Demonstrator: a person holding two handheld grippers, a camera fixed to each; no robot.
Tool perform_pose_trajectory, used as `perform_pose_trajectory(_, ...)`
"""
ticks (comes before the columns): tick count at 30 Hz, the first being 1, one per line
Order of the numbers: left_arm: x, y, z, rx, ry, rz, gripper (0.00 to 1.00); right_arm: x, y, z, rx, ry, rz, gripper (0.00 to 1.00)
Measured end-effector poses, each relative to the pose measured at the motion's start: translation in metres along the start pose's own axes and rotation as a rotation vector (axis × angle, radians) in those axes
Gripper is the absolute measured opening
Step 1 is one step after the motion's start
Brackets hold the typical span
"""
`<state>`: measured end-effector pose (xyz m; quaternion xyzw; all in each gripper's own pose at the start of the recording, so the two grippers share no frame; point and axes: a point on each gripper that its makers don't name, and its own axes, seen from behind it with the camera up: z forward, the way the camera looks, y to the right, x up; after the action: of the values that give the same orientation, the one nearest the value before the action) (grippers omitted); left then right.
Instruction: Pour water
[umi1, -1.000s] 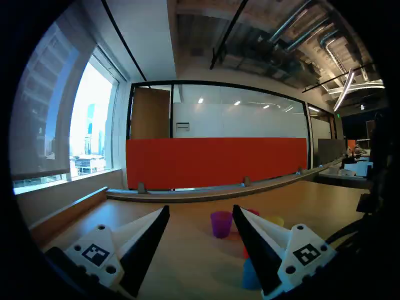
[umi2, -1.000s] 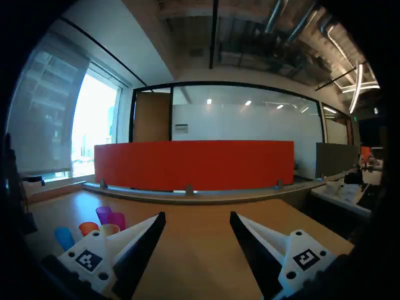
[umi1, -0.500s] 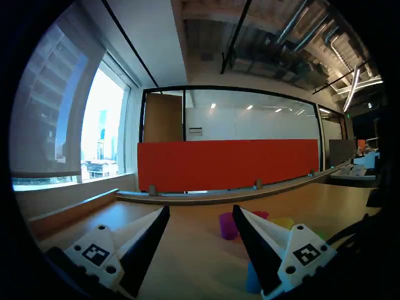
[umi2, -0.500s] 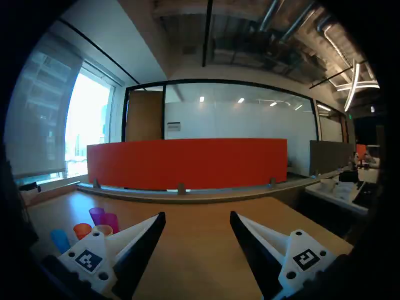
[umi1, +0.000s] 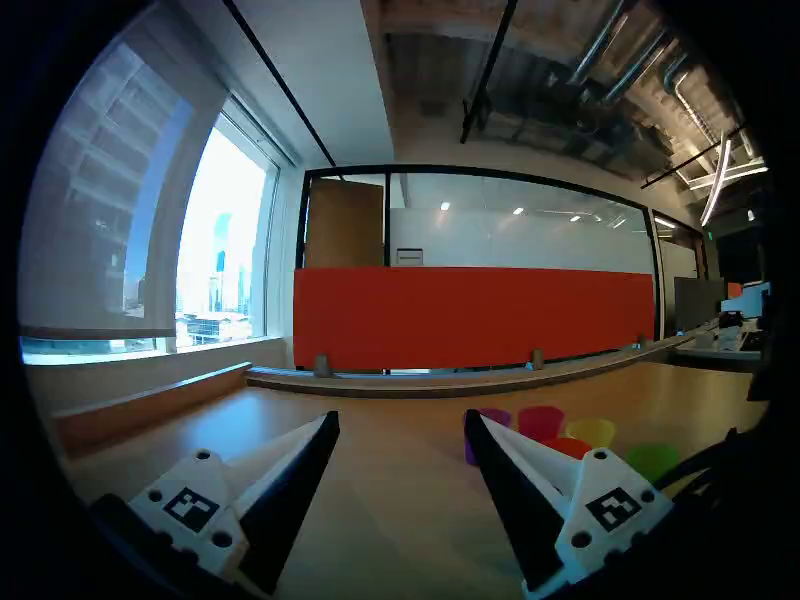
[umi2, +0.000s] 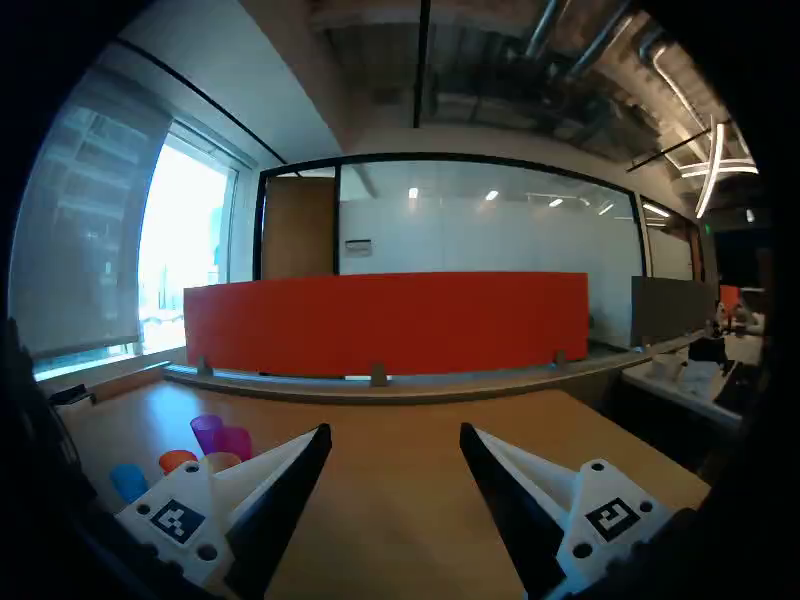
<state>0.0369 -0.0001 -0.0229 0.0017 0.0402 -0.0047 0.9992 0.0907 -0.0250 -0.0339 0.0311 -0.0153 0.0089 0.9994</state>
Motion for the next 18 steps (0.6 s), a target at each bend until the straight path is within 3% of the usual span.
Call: perform_pose_trajectory(18, -0.022, -0.001, 0.013, -0.001, -0.014, -0.003, 0.93, 0.003, -0.004, -0.002, -0.002, -0.007, -0.037, 1.00)
